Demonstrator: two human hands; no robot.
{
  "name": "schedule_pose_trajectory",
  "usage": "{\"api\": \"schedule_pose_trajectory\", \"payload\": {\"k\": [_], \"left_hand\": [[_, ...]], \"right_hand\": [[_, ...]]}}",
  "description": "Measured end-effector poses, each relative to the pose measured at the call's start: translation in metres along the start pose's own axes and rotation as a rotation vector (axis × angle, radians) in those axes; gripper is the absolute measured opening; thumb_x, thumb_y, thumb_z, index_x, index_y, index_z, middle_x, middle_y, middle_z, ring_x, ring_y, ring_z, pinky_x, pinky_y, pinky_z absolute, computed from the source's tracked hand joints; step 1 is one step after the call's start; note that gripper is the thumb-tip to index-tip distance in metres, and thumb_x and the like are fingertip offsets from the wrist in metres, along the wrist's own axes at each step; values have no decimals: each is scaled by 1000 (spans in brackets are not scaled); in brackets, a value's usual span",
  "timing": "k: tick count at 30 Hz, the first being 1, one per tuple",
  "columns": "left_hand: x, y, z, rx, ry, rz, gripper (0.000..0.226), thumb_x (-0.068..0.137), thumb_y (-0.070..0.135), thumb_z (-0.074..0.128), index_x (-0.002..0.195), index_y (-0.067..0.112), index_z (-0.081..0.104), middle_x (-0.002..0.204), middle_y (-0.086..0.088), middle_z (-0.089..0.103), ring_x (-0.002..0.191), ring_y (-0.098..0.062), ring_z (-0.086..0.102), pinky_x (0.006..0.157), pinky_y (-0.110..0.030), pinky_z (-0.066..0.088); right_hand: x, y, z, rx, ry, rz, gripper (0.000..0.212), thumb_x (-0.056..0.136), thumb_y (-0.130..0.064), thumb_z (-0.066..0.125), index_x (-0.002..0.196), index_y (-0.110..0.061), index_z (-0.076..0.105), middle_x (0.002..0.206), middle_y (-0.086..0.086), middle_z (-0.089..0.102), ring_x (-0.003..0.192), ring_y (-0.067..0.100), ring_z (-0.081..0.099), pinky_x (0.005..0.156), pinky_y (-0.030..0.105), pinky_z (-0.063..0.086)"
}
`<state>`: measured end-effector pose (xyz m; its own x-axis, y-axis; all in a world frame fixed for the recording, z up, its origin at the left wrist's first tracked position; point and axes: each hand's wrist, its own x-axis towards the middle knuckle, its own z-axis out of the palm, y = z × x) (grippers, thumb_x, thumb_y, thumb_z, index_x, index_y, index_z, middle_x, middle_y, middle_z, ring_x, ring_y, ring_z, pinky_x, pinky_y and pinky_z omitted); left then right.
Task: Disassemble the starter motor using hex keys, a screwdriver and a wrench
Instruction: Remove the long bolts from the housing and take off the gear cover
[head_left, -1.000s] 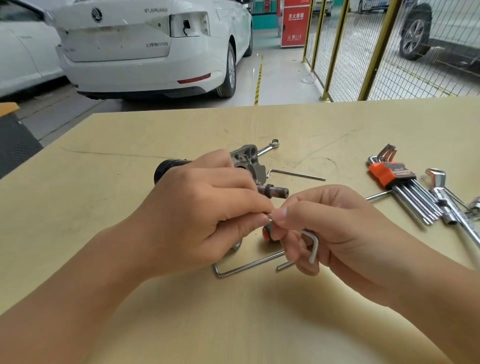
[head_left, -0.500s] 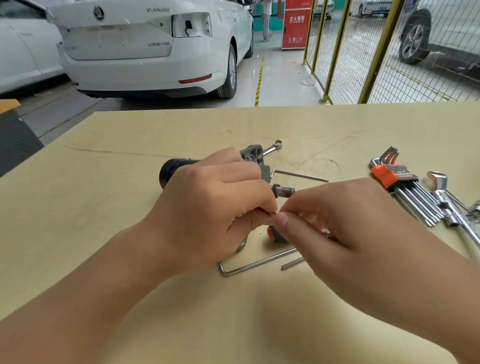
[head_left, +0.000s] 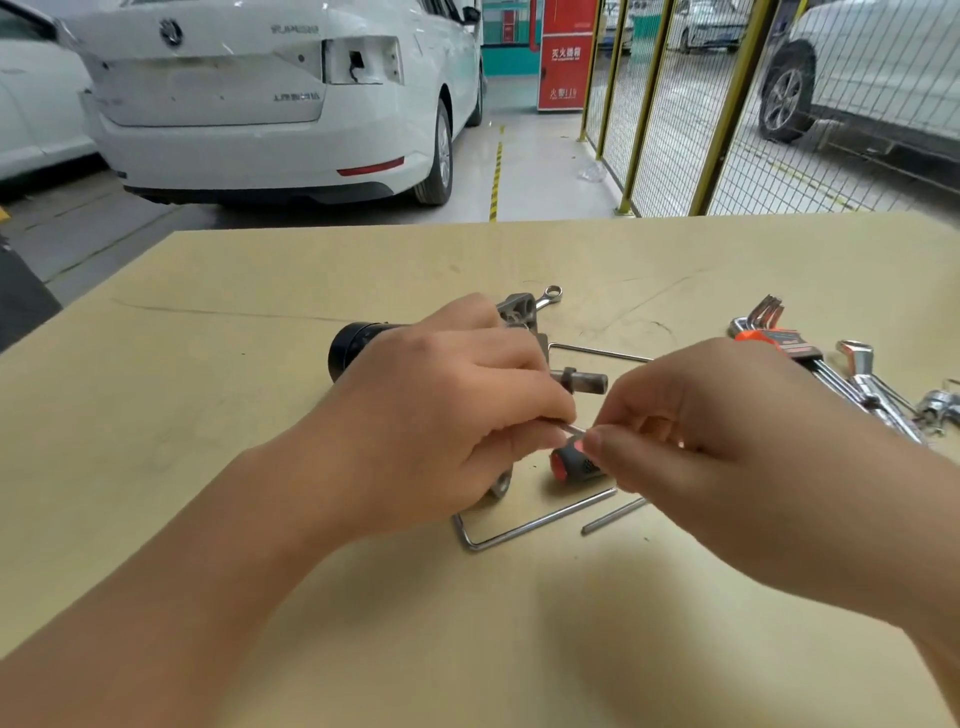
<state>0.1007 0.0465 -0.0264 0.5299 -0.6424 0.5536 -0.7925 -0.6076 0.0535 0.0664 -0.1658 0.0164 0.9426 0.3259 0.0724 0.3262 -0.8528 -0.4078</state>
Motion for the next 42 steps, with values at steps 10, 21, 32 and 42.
{"api": "schedule_pose_trajectory", "payload": {"k": [10, 21, 32, 42], "left_hand": [[1, -2, -1, 37, -27, 11, 8, 87, 12, 77, 92, 16, 82, 79, 3, 61, 80, -19, 40, 55, -44, 49], [-1, -5, 5, -27, 118, -15, 4, 85, 13, 84, 89, 11, 81, 82, 1, 63, 79, -19, 43, 65, -40, 46], [-40, -45, -15, -198, 193, -403, 27, 76, 25, 86, 98, 12, 79, 101, -3, 67, 91, -6, 60, 80, -11, 39], [-35, -44, -7, -388, 225, -532, 14, 78, 25, 83, 78, 14, 74, 105, -2, 69, 96, -7, 63, 81, -16, 41]], "right_hand": [[-8, -7, 7, -123, 107, 16, 32, 86, -64, 55, 84, -34, 65, 78, -14, 66, 72, 5, 60, 67, 34, 54], [-29, 12, 34, 593, 270, 99, 22, 85, -53, 63, 77, -36, 75, 60, -1, 69, 49, 14, 61, 59, 50, 57], [-22, 18, 40, 244, 379, 18, 7, 83, -57, 54, 87, -59, 59, 65, -16, 66, 67, 8, 62, 70, 27, 47], [-9, 21, 30, 12, 366, -69, 20, 90, -43, 51, 73, -37, 59, 54, -15, 56, 66, 6, 57, 49, 22, 36]]}}
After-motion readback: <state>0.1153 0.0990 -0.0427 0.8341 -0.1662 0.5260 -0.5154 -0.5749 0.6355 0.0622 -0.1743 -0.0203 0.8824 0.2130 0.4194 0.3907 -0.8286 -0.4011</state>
